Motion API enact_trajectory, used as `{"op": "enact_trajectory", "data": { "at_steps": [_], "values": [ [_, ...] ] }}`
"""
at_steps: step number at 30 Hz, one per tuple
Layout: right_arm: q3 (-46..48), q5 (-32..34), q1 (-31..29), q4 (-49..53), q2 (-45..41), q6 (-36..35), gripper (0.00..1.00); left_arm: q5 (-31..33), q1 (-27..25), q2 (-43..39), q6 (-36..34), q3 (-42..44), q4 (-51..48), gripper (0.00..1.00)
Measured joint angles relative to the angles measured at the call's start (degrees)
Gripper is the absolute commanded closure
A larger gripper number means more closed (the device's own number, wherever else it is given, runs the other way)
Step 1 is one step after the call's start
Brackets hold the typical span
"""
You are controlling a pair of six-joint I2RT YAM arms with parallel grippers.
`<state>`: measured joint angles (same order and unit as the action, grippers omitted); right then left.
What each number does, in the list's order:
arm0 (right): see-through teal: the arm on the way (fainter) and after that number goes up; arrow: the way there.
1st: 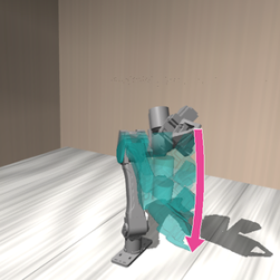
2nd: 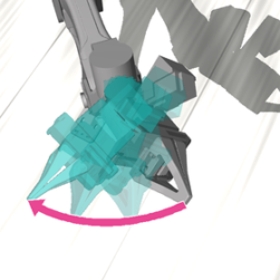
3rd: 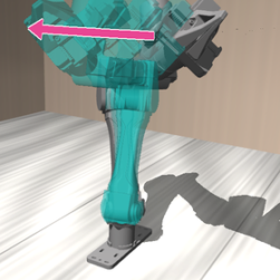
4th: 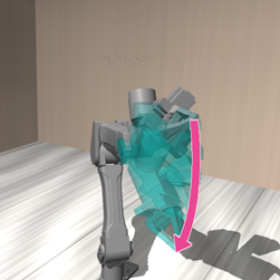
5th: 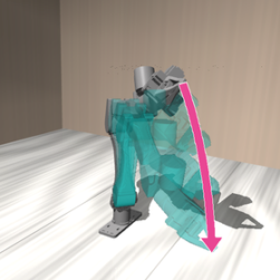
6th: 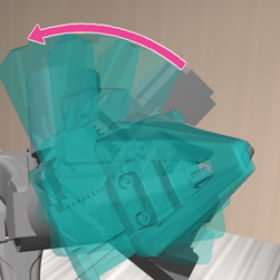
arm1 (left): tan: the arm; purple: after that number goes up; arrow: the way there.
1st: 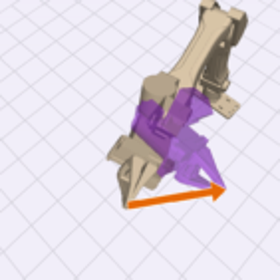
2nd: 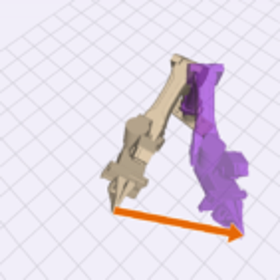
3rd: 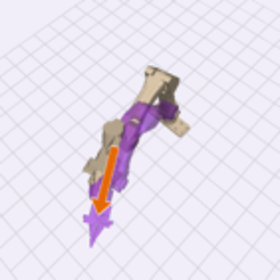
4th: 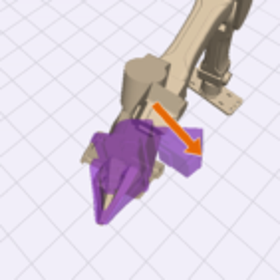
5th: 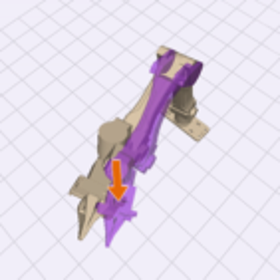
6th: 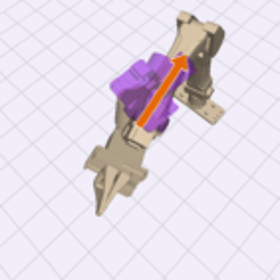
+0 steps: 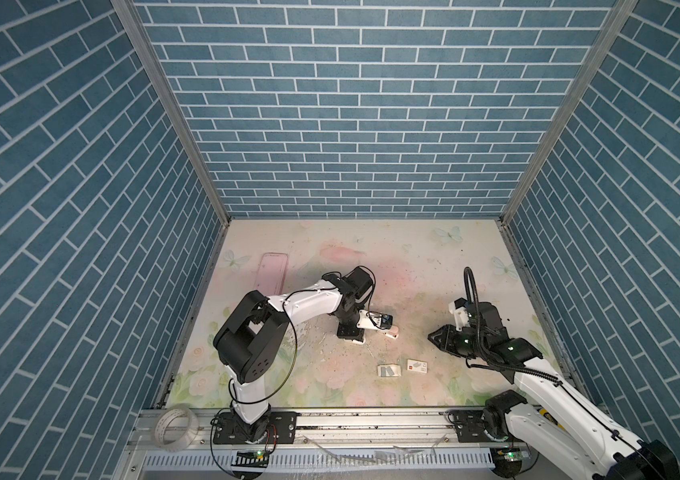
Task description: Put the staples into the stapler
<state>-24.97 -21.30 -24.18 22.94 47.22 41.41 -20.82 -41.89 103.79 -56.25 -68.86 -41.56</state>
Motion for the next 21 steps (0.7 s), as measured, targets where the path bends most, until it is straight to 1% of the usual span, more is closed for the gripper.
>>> {"op": "enact_trajectory", "data": {
  "at_steps": [7,10,15,21],
  "values": [
    [-4.0,-1.5,0.1,2.9,1.9,-2.1,0.72,-0.3,0.0,-1.6,1.0,-0.2,-2.1,0.97],
    [-5.9,-3.5,0.1,3.3,3.5,-2.8,0.71,-0.9,0.0,-3.0,1.7,-0.9,-3.2,0.97],
    [-8.3,-9.6,-0.1,2.9,7.1,-2.7,0.69,-2.4,0.0,-5.4,3.3,-2.9,-4.9,0.97],
    [-11.2,-16.4,-2.3,0.8,10.0,-1.6,0.65,-4.0,0.0,-6.7,5.0,-7.0,-7.0,0.97]
  ]
}}
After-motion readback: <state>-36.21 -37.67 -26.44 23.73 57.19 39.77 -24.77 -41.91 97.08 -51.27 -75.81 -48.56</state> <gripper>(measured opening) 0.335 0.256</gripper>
